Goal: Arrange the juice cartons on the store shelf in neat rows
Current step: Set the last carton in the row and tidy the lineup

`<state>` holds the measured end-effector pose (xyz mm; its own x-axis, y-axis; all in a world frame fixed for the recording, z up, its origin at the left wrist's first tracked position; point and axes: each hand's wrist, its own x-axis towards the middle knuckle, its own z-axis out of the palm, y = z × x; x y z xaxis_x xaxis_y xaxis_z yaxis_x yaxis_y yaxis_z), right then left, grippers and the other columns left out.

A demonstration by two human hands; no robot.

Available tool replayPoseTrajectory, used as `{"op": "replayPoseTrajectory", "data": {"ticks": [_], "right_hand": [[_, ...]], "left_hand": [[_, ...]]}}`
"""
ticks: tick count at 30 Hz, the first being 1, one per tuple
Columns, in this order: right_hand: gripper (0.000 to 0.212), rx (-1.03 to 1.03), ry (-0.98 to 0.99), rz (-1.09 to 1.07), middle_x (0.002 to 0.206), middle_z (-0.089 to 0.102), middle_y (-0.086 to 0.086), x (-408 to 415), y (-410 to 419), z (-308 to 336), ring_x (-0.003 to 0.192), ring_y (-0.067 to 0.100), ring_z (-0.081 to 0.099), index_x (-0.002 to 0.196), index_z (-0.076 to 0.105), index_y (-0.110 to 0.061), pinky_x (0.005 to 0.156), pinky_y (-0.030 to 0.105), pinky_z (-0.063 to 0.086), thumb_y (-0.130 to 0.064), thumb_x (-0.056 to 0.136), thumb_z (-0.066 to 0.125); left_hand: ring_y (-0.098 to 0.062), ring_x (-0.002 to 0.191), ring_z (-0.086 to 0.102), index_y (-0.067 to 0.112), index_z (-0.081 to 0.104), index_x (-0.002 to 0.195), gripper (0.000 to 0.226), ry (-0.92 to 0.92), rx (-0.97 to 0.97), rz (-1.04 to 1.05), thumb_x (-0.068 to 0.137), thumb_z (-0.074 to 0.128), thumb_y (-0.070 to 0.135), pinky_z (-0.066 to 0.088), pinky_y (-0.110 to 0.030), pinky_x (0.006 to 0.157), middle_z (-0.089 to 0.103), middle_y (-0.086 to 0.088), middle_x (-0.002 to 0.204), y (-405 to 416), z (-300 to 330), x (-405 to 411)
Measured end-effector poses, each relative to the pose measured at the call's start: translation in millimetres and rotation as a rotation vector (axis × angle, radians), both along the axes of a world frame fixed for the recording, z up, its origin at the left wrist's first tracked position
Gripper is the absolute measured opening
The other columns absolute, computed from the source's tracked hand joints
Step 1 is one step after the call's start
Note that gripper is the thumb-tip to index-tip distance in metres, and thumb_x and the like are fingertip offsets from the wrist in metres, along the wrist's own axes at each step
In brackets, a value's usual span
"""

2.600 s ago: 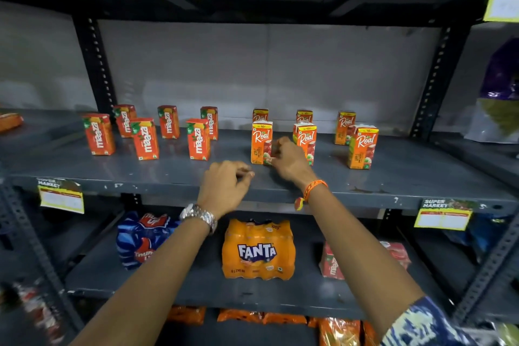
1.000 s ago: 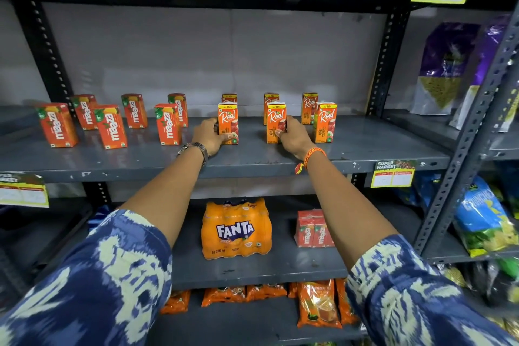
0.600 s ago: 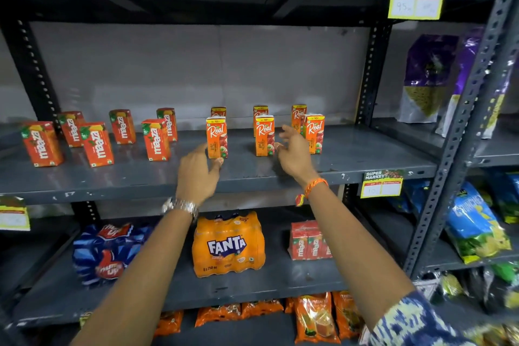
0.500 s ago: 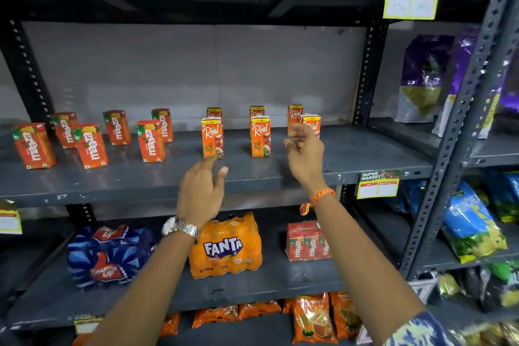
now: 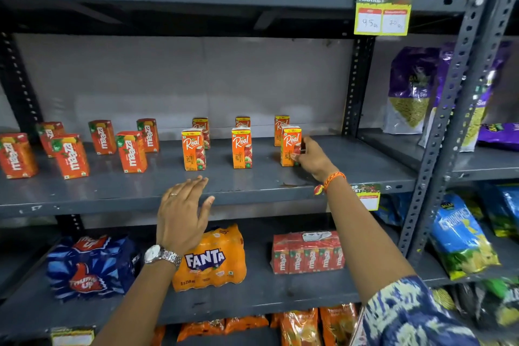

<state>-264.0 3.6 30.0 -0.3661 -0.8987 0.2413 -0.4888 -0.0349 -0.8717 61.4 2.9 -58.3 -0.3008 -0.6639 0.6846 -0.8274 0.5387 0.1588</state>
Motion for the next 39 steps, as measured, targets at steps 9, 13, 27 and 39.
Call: {"op": "replayPoseTrajectory", "data": {"ticks": [9,13,27,39], "right_hand": [[0.046,-0.02,0.008,-0.032,0.133,0.061,0.012,2,5,0,0.125,0.028,0.056,0.136,0.05,-0.007,0.107,0.045,0.046,-0.012,0.092,0.062],[0.049,-0.02,0.002,-0.027,0.135,0.059,0.01,2,7,-1,0.126,0.027,0.055,0.138,0.047,-0.01,0.106,0.042,0.045,-0.013,0.092,0.062],[0.074,-0.616,0.46,-0.364,0.163,0.014,0.015,110,27,10,0.151,0.03,0.01,0.154,0.011,-0.003,0.125,0.041,0.01,0.006,0.09,0.046],[0.066,-0.513,0.484,0.167,0.16,0.025,0.016,311,-47,-15,0.149,0.028,0.018,0.154,0.016,-0.007,0.121,0.033,0.01,-0.012,0.097,0.049]], "left_hand": [[-0.026,0.128,0.053,0.016,0.056,0.136,0.057,0.017,0.004,0.026,0.096,0.032,0.049,0.034,-0.047,0.109,0.058,-0.006,0.139,6,1,-4],[-0.025,0.128,0.053,0.016,0.055,0.136,0.058,0.018,0.011,0.029,0.096,0.031,0.049,0.033,-0.046,0.11,0.058,-0.006,0.139,6,2,-3],[-0.014,0.136,0.044,0.023,0.048,0.143,0.054,-0.059,0.028,-0.13,0.097,0.036,0.048,0.024,-0.032,0.115,0.049,0.004,0.148,2,9,22],[-0.029,0.097,0.064,0.008,0.065,0.115,0.029,0.508,0.071,0.105,0.086,0.066,0.012,0.049,-0.034,0.088,0.067,-0.014,0.11,-50,47,202]]}}
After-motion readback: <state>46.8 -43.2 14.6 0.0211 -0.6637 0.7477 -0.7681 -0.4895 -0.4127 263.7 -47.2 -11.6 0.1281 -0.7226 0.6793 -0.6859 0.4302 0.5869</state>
